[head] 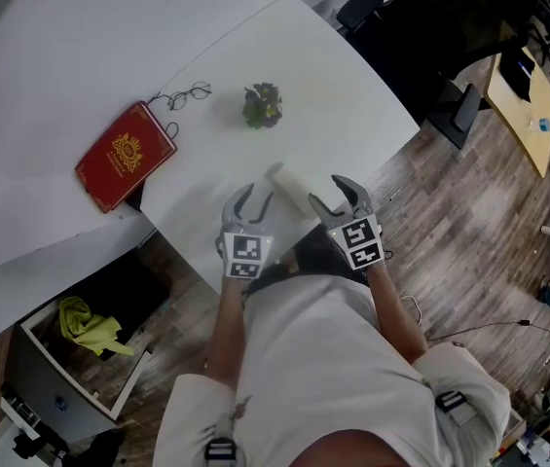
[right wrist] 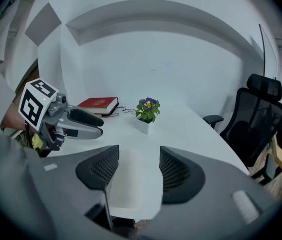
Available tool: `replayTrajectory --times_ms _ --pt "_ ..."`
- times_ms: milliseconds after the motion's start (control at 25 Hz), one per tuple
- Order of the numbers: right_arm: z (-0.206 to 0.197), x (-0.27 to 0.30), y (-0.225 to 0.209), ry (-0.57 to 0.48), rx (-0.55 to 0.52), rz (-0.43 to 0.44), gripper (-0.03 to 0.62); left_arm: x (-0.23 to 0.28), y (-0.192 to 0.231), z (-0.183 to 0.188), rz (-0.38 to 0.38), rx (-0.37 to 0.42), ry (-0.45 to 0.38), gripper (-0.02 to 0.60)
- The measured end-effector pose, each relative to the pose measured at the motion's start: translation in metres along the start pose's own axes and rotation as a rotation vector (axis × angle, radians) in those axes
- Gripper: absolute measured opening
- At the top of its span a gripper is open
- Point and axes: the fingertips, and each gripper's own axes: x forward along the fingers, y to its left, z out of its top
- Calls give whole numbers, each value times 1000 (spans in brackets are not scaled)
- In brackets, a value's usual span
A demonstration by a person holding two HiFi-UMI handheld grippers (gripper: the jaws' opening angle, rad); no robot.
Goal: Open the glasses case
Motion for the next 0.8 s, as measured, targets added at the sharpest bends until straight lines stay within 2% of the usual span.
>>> replayTrajectory --times_ms 800 --pt "-37 26 6 88 -28 97 258 27 -12 -51 4 -57 112 179"
